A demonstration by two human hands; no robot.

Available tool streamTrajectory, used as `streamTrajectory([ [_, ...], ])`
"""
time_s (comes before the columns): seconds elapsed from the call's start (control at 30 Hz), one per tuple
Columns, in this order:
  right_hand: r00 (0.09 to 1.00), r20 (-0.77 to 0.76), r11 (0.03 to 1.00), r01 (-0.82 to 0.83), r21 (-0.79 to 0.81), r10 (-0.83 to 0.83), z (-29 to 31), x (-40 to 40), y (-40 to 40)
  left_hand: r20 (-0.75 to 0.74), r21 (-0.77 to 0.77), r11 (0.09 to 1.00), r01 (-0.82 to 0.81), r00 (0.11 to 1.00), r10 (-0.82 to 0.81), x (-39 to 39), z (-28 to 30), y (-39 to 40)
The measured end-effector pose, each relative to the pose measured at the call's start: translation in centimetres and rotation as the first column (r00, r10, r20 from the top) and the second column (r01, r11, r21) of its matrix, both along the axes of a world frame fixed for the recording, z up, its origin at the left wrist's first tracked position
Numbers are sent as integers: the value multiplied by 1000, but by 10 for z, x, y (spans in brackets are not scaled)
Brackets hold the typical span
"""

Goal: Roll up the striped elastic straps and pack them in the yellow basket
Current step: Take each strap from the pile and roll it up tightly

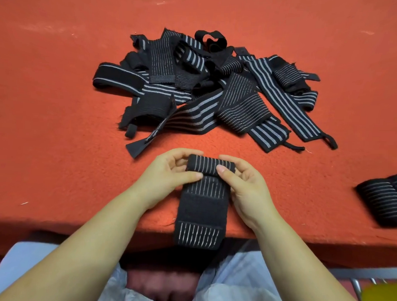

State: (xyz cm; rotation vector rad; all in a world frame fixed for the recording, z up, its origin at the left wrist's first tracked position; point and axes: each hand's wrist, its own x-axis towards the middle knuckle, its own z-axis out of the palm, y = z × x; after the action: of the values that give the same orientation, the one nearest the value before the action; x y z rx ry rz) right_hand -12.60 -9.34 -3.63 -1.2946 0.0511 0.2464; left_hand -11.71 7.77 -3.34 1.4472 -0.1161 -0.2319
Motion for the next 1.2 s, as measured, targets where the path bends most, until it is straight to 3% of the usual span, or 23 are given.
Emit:
streamTrajectory([
  [0.13,999,34,1000,26,-2,-26,-1,-2,-2,-57,-18,999,30,998,-31,2,0,-2],
  [0.37,1000,-9,970,-3,-244,1,2,3,7,38,32,999,-15,999,13,0,0,1],
  [0.47,1000,-19,989,-26,-144,23,2,4,6,62,53,998,-45,997,41,0,0,1],
  [0.67,999,21,999,29,-40,-28,-1,-3,-2,-18,28,994,106,994,-106,-3,7,-7],
  [0.83,973,226,950,109,-291,-42,15,-18,10,6,150,989,7,1000,-8,-17,15,-23],
  [0.97,944,329,894,156,-421,-10,35,-26,13,215,219,972,-89,976,41,-27,25,-25],
  [1.03,970,234,911,150,-385,-62,40,-25,12,368,319,939,-130,930,3,-30,28,-24],
  [1.13,972,-182,977,114,-180,-147,45,-19,7,603,503,843,-192,776,-184,-33,35,-24],
  [1.2,976,-180,982,95,-163,-124,48,-18,6,613,523,834,-173,756,-227,-33,37,-23],
])
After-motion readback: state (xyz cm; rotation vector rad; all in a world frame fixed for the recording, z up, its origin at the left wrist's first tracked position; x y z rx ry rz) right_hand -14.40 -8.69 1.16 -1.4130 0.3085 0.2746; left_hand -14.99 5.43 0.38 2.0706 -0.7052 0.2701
